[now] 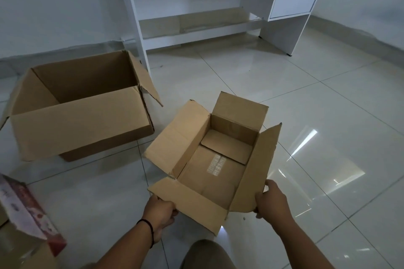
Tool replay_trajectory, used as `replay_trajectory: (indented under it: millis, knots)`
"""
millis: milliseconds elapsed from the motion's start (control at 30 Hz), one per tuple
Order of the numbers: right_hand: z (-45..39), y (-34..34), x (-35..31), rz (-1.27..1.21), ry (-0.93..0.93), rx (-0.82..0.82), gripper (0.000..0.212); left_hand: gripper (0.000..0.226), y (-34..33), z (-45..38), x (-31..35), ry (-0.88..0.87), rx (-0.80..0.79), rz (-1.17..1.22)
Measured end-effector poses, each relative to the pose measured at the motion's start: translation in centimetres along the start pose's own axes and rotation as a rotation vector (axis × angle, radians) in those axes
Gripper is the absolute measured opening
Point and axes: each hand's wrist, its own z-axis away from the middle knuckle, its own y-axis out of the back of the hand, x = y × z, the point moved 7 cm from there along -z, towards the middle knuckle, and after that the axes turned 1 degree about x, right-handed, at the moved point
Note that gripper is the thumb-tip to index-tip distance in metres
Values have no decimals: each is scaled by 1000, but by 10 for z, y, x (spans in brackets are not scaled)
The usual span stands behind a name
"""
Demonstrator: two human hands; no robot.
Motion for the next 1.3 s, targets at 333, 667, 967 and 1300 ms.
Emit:
replay_trajectory:
  millis: [333, 667, 967, 1300]
  knots:
    - [15, -27, 22, -410, -148, 14, 33, 28, -35, 11, 17, -162, -22, -117]
    - [20, -46, 18, -485, -276, -134, 42, 47, -36, -7, 49, -289, -50, -343]
    - [-6, -30, 10, -586, -221, -171, 20, 42, -33, -5, 58, -413, 119, -300]
    - [-9, -40, 14, -712, -235, -99, 27, 48, -40, -27, 73, -414, 11, -273]
